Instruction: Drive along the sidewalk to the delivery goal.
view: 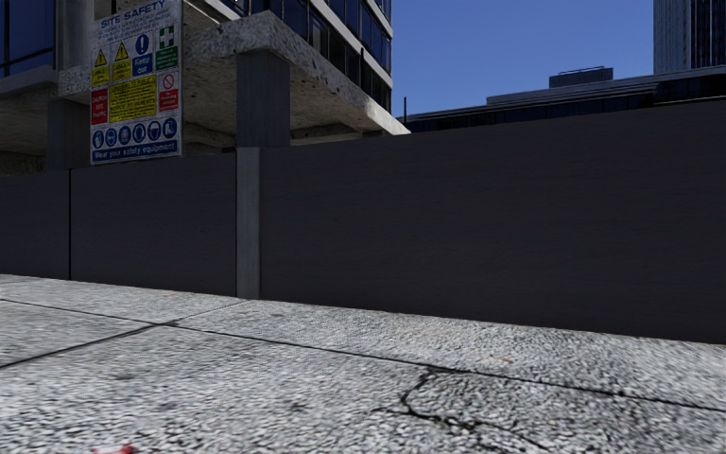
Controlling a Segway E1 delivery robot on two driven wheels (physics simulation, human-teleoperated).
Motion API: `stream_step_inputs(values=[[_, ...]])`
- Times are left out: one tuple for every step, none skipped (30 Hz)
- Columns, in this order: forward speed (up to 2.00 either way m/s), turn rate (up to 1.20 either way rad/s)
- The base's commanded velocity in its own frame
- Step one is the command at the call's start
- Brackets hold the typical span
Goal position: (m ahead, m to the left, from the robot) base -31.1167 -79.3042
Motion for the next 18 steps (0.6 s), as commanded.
stream_step_inputs(values=[[0.13,-0.42],[0.52,-0.61],[0.82,-0.71],[1.03,-0.75],[1.03,-0.75],[1.13,-0.75],[1.20,-0.76],[1.20,-0.76],[1.22,-0.76],[1.23,-0.76],[1.24,-0.76],[1.24,-0.76],[1.25,-0.76],[1.29,-0.76],[1.32,-0.76],[1.32,-0.76],[1.33,-0.77],[1.34,-0.77]])
